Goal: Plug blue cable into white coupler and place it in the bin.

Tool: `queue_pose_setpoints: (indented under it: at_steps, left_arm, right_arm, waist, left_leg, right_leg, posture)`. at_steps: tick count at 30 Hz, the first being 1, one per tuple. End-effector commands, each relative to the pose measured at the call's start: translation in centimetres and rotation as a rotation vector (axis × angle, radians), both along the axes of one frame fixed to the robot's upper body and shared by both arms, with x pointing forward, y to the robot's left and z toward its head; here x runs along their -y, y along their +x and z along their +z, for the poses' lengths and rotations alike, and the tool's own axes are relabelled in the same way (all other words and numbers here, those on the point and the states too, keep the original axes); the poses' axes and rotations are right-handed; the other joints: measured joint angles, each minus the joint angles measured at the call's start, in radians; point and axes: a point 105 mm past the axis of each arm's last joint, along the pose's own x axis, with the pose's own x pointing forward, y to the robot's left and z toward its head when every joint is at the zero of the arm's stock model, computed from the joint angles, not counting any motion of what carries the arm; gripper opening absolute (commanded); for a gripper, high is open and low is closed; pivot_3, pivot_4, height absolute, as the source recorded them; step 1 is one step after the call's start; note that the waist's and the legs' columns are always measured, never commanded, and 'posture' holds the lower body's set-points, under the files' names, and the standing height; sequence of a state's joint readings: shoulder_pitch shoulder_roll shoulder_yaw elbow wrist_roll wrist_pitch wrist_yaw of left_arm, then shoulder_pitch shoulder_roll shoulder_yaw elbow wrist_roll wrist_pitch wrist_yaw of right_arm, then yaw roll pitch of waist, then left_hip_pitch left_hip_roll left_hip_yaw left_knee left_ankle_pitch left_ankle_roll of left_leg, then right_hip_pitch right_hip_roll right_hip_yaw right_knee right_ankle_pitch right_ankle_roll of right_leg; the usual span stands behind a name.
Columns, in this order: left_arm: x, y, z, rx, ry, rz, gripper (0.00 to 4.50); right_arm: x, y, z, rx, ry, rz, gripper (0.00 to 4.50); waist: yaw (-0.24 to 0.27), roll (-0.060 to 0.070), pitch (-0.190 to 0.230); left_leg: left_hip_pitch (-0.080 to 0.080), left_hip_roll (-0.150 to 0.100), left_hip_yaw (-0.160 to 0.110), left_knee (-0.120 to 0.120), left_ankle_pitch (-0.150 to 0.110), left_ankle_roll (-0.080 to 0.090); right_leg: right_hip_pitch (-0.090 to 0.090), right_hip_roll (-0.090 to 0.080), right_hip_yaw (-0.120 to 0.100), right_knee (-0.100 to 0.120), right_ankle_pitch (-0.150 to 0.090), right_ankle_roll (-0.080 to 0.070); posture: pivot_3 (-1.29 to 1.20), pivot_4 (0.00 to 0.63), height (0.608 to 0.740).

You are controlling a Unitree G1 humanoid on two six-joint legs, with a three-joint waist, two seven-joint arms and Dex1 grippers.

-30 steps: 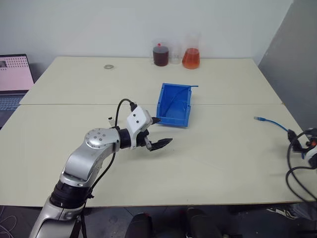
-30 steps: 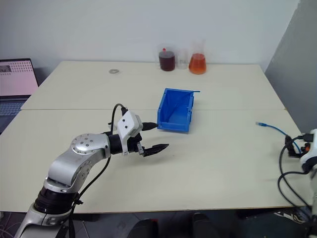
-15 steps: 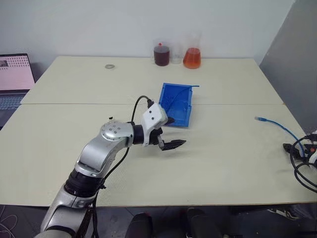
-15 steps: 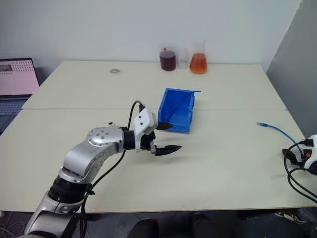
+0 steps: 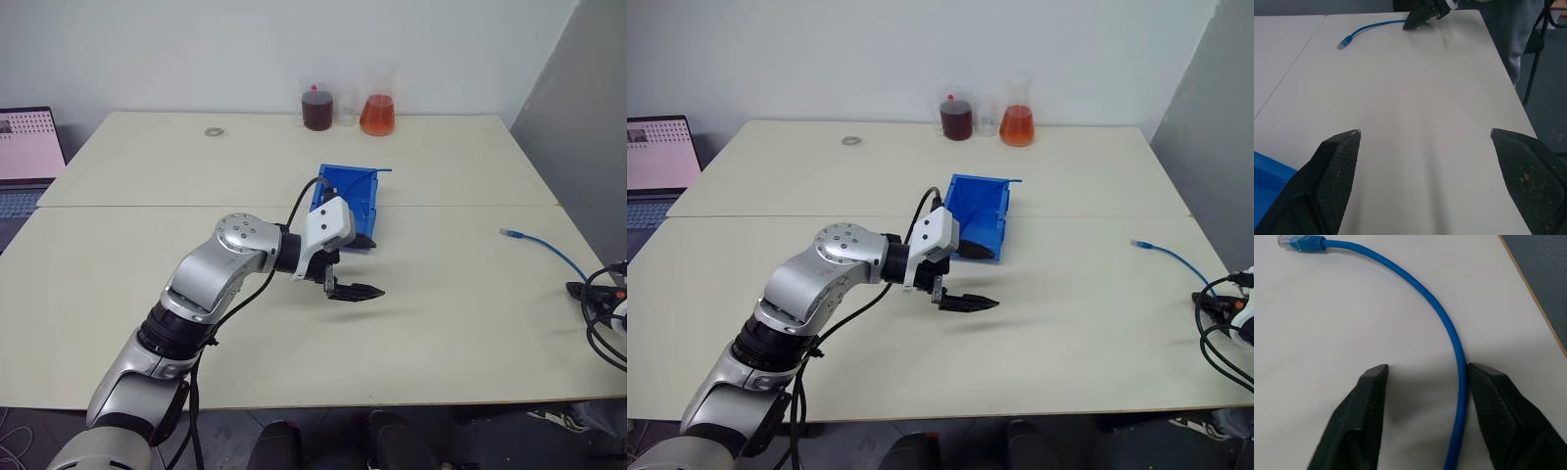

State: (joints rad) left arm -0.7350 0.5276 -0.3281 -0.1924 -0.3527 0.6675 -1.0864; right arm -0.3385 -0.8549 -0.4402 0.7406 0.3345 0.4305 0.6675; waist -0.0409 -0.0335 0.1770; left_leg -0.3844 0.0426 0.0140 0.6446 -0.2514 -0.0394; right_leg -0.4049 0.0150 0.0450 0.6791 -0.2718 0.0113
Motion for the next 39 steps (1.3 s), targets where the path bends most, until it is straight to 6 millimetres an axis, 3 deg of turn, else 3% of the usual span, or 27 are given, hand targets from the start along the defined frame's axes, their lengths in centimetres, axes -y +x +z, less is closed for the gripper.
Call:
queue_pose_setpoints:
  at_steps: [1, 7, 14, 19, 27, 36, 39]
  left_arm:
    - [0.2, -0.1, 0.9, 0.043, -0.007, -0.024, 4.5]
    - [-0.1, 0.0, 0.6, 0.039, -0.004, -0.008, 4.5]
    - [0.2, 0.1, 0.3, 0.038, -0.012, -0.001, 4.5]
    - [0.1, 0.2, 0.2, 0.04, -0.013, 0.003, 4.5]
    - [0.3, 0.2, 0.0, 0.041, -0.014, 0.0, 4.5]
    - [0.5, 0.3, 0.0, 0.049, -0.024, 0.001, 4.5]
    - [0.5, 0.3, 0.0, 0.054, -0.026, 0.004, 4.5]
  right_arm:
    - [-1.0, 0.2, 1.4, 0.075, 0.016, 0.066, 1.43]
    - [-2.7, -0.5, 2.6, 0.112, 0.032, 0.176, 0.06]
    - [-3.7, -0.4, 2.0, 0.084, 0.033, 0.172, 0.03]
    - [-3.9, 0.2, 4.8, 0.224, 0.034, 0.168, 0.03]
    - [-4.5, 1.8, 5.0, 0.228, -0.014, 0.161, 1.86]
    - [-2.2, 3.8, 3.0, 0.129, -0.037, 0.071, 4.0]
    - [-1.6, 4.2, 2.5, 0.106, -0.074, 0.049, 4.0]
  waist:
    - [-0.001, 0.0, 0.0]
    - [-0.001, 0.001, 0.0]
    - [0.0, 0.001, 0.0]
    - [0.0, 0.001, 0.0]
    - [0.0, 0.001, 0.0]
    - [0.001, 0.001, 0.0]
    - [-0.001, 0.001, 0.0]
  left_leg:
    - [0.0, 0.0, 0.0, 0.0, 0.0, 0.0]
    - [0.0, 0.0, 0.0, 0.0, 0.0, 0.0]
    - [0.0, 0.0, 0.0, 0.0, 0.0, 0.0]
    - [0.0, 0.0, 0.0, 0.0, 0.0, 0.0]
    - [0.0, 0.0, 0.0, 0.0, 0.0, 0.0]
    - [-0.001, -0.001, 0.0, 0.0, 0.0, 0.0]
    - [-0.001, -0.001, 0.001, 0.0, 0.0, 0.0]
  right_leg:
    - [0.0, 0.0, 0.0, 0.0, 0.0, 0.0]
    - [0.0, 0.0, 0.0, 0.0, 0.0, 0.0]
    - [0.0, 0.0, 0.0, 0.0, 0.0, 0.0]
    - [0.0, 0.0, 0.0, 0.0, 0.0, 0.0]
    - [0.0, 0.0, 0.0, 0.0, 0.0, 0.0]
    - [-0.001, 0.0, 0.001, 0.0, 0.0, 0.0]
    - [-0.001, -0.001, 0.001, 0.0, 0.0, 0.0]
  posture:
    - [0.0, 0.15, 0.74]
    - [0.0, 0.15, 0.74]
    - [0.0, 0.15, 0.74]
    - [0.0, 0.15, 0.74]
    - [0.0, 0.15, 0.74]
    - [0.0, 0.15, 0.74]
    - [0.0, 0.15, 0.74]
